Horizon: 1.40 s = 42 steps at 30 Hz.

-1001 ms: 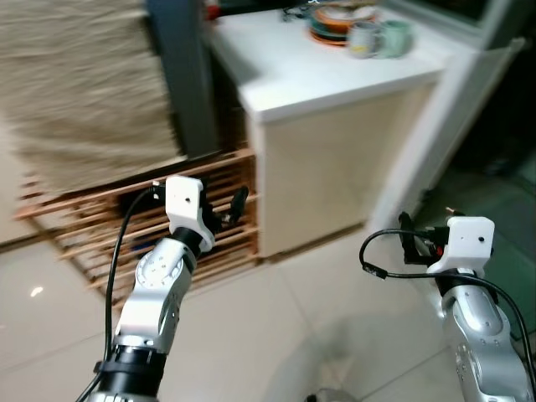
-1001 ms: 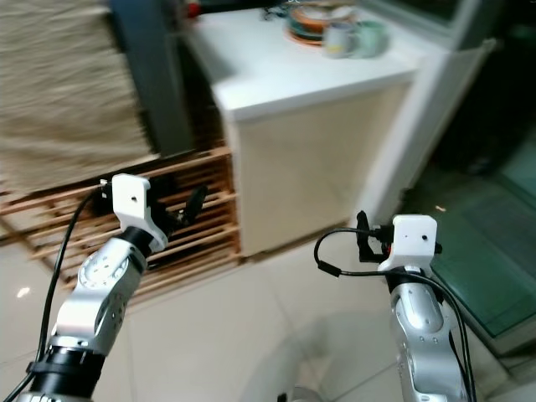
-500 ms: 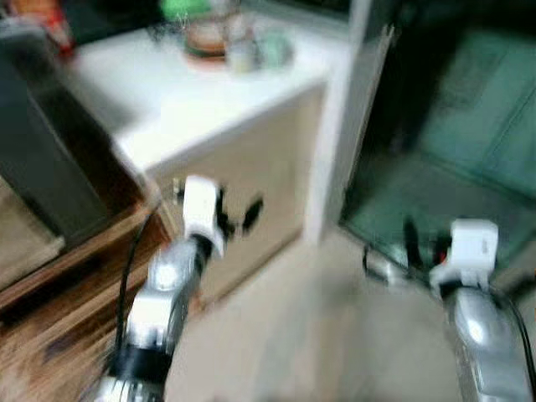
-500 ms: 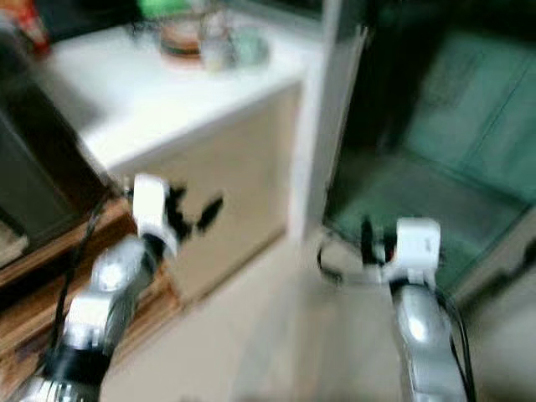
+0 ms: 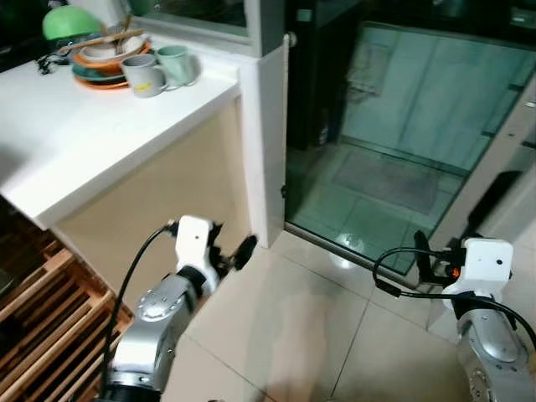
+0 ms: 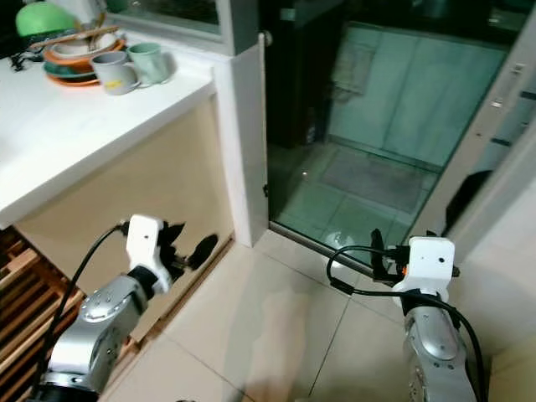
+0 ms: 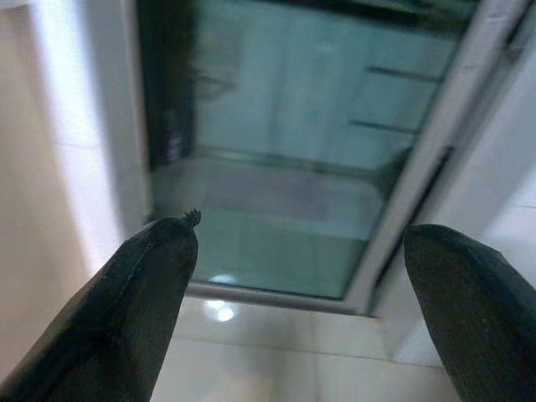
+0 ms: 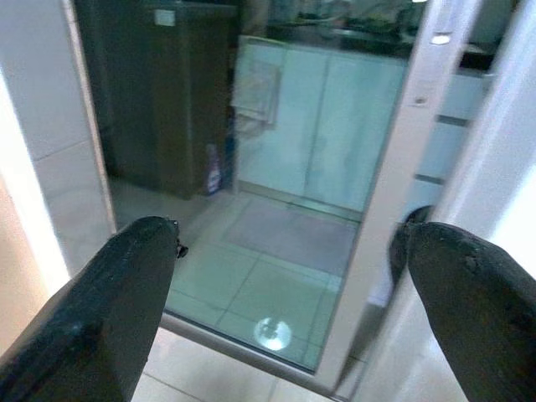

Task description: Restocking fridge

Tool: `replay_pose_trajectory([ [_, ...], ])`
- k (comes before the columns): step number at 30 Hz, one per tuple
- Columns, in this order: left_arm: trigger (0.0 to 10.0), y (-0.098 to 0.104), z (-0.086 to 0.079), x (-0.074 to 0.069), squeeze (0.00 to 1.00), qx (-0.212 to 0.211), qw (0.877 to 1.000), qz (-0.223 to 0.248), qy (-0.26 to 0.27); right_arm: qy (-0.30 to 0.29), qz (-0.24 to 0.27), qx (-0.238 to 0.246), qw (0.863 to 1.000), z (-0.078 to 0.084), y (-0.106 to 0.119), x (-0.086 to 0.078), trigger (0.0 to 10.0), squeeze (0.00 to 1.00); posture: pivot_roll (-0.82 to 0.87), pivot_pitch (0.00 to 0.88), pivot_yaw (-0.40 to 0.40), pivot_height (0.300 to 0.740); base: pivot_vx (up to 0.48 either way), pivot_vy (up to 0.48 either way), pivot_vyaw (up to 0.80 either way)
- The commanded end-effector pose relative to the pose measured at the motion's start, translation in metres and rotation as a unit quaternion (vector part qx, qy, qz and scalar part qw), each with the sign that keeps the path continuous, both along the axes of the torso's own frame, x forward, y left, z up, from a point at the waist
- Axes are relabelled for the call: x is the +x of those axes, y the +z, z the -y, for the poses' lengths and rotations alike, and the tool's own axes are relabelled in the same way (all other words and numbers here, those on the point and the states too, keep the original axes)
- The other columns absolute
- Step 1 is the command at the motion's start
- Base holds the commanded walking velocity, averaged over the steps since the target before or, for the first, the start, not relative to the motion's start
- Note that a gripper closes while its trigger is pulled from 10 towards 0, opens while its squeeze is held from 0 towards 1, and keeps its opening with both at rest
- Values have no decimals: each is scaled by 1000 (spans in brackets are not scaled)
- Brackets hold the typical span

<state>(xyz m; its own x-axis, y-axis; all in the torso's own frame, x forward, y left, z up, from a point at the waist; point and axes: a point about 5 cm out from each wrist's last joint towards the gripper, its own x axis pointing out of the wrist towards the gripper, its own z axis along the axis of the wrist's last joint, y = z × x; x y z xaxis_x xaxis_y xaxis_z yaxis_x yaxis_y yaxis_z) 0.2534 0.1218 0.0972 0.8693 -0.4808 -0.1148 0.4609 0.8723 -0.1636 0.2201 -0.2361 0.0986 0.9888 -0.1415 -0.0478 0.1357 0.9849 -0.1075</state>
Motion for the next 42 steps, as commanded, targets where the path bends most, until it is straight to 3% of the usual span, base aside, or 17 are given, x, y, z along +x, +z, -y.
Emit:
replay_pose_trajectory([
  [1,10000,-4,-7,-11,0,7,1000,-23,2,15,9,25,1000,-8,6,-3,10000,0,-202,0,55,740,0,0,0],
  [7,10000,0,-5,-15,0,-1,999,-35,18,27,-12,74,997,-16,0,-12,10000,0,-200,0,48,740,0,0,0],
  [19,10000,2,-11,-6,0,5,998,-38,51,39,-31,36,998,-14,1,-1,10000,0,-202,0,41,740,0,0,-391],
  [21,10000,4,-12,-4,0,18,997,-30,66,35,-36,29,998,-13,0,0,10000,0,-200,0,39,740,0,0,0],
  [23,10000,8,-17,1,0,84,992,-1,99,36,-36,30,998,-12,0,1,10000,0,-197,0,34,740,0,0,0],
  [25,10000,17,-18,4,0,71,991,23,115,38,-34,31,998,-12,1,2,10000,0,-194,0,28,740,0,0,0],
  [26,10000,23,-16,3,0,43,992,27,113,40,-34,32,998,-12,1,2,10000,0,-189,0,22,740,0,0,0],
  [29,10000,25,-12,-3,0,27,994,22,101,47,-35,30,998,-14,2,2,10000,0,-190,0,21,740,0,0,0],
  [33,10000,22,-6,-6,0,29,995,13,91,50,-37,32,998,-15,2,2,10000,0,-183,0,14,740,0,0,0],
  [37,10000,18,-9,-3,0,57,993,14,103,58,-34,37,997,-17,2,3,10000,0,-183,0,14,740,0,0,0],
  [42,10000,20,-10,-2,0,46,993,10,106,56,-33,42,997,-17,2,4,10000,0,-186,0,19,740,0,0,0],
])
